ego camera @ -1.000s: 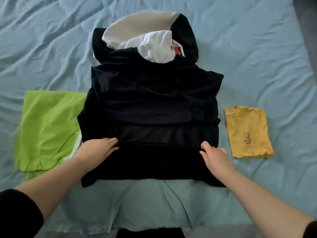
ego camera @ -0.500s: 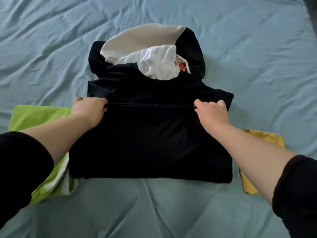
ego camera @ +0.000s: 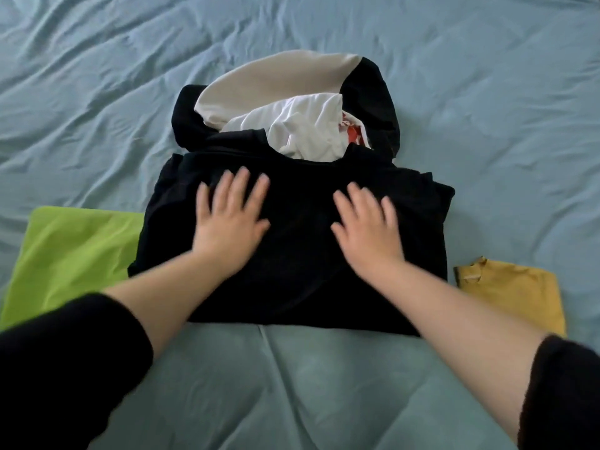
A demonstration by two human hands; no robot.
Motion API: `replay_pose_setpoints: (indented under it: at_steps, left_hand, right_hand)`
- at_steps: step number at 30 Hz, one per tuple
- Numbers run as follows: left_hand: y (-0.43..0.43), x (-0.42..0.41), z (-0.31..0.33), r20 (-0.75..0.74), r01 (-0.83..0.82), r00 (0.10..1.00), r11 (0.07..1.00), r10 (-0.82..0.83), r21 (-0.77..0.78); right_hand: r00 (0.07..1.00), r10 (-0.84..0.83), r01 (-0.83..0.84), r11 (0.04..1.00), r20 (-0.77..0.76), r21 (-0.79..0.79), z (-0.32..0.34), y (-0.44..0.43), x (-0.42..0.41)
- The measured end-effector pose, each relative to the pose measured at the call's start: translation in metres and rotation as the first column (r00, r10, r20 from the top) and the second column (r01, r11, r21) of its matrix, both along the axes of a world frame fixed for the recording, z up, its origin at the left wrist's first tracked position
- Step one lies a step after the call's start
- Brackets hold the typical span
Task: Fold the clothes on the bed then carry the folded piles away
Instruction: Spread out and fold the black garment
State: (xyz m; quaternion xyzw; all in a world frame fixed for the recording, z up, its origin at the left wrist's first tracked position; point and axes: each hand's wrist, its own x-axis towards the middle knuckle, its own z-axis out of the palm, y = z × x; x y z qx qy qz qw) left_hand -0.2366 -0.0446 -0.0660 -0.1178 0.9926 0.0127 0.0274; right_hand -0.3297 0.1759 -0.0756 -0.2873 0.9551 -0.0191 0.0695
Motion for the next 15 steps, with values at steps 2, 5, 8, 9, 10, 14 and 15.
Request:
replay_pose_setpoints:
  at_steps: [2, 5, 8, 9, 10, 14, 15]
  left_hand:
    - [0.019, 0.034, -0.029, 0.090, 0.261, 0.962, 0.964, -0.257, -0.043]
    - [-0.035, 0.050, -0.060, 0.346, 0.165, 0.930, 0.982, -0.124, -0.090]
    - [-0.076, 0.048, -0.067, 0.452, -0.087, 0.883, 0.990, 0.130, -0.115]
    - [-0.071, 0.048, -0.064, 0.467, -0.112, 0.871, 0.988, 0.151, -0.110]
    - [-0.057, 0.050, -0.060, 0.453, -0.139, 0.877, 0.987, 0.162, -0.085]
    - [0.017, 0.095, -0.030, 0.096, -0.140, 0.988, 0.957, 0.119, 0.254]
    - [0.033, 0.116, -0.026, 0.018, -0.126, 0.992, 0.929, 0.128, 0.349]
  right_hand:
    - [0.967, 0.250, -0.254, 0.962, 0.058, 0.095, -0.022, 0.013, 0.037]
    - [0.981, 0.101, -0.146, 0.944, 0.164, 0.297, -0.048, 0.068, 0.021]
    - [0.934, -0.312, 0.234, 0.901, 0.172, 0.365, -0.060, 0.101, -0.006]
    - [0.922, -0.340, 0.260, 0.898, 0.184, 0.356, -0.058, 0.096, -0.003]
    - [0.922, -0.338, 0.276, 0.915, 0.187, 0.294, -0.054, 0.087, 0.006]
    - [0.944, -0.210, 0.288, 0.902, 0.256, -0.322, -0.019, 0.060, 0.089]
    - [0.911, -0.225, 0.362, 0.837, 0.345, -0.410, -0.016, 0.060, 0.121]
